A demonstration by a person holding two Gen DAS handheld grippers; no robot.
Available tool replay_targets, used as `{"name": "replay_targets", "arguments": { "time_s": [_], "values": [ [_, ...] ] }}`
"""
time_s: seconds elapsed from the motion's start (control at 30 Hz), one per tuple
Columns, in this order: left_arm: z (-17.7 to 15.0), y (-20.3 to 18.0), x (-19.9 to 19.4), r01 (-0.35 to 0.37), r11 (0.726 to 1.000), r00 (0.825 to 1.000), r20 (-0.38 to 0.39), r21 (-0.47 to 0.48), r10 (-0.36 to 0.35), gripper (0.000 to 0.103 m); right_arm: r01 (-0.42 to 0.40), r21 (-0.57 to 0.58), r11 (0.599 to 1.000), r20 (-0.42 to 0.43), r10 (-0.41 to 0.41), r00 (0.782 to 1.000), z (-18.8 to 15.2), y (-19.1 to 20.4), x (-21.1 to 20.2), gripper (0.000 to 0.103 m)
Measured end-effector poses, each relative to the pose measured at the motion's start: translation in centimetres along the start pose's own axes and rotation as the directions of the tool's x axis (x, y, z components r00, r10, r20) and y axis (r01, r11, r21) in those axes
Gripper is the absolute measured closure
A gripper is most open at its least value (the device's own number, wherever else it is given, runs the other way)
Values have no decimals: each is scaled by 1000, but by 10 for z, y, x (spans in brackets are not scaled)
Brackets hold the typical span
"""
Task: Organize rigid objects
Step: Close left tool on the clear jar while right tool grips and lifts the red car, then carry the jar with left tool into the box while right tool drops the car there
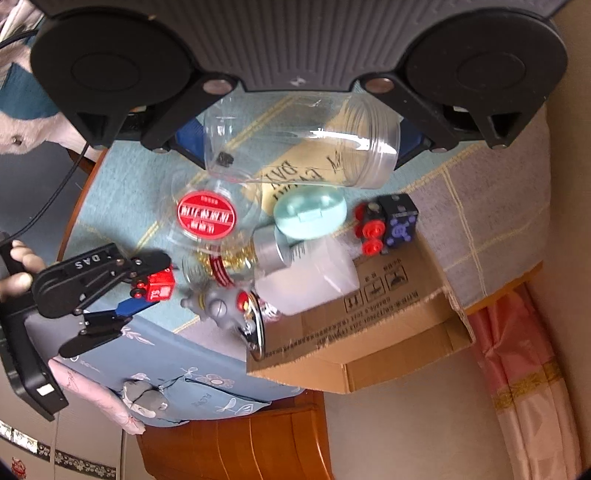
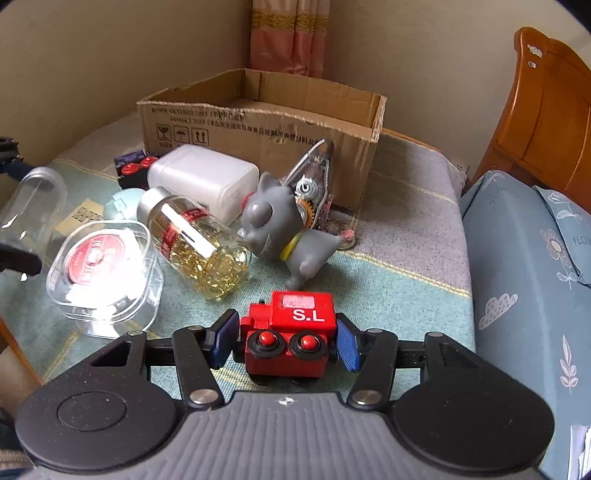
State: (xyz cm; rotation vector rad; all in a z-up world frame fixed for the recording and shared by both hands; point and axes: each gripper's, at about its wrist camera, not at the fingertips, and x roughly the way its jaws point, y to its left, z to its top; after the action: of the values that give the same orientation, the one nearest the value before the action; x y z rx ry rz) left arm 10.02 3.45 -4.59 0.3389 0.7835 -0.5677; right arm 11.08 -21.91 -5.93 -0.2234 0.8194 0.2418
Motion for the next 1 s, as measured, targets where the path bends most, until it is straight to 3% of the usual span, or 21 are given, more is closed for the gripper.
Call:
{"name": "replay_targets", "arguments": {
  "time_s": [0.2,0.57,0.8,1.0],
  "values": [
    [29,4,-5,-31,1000,999,-26,4,31,7,-25,-37,999,13,26,1000,12,-7,-22,50],
    [84,21,-8,-55,998,998,41,14,55,7,-37,-100,994,36,41,999,37,-17,-40,50],
    [132,53,15,-101,995,993,57,-12,102,7,-60,-111,992,127,74,989,94,-33,-48,50],
    [164,79,42,-155,987,986,48,-37,157,7,-61,-110,992,181,80,980,151,-42,-28,50]
  ]
}}
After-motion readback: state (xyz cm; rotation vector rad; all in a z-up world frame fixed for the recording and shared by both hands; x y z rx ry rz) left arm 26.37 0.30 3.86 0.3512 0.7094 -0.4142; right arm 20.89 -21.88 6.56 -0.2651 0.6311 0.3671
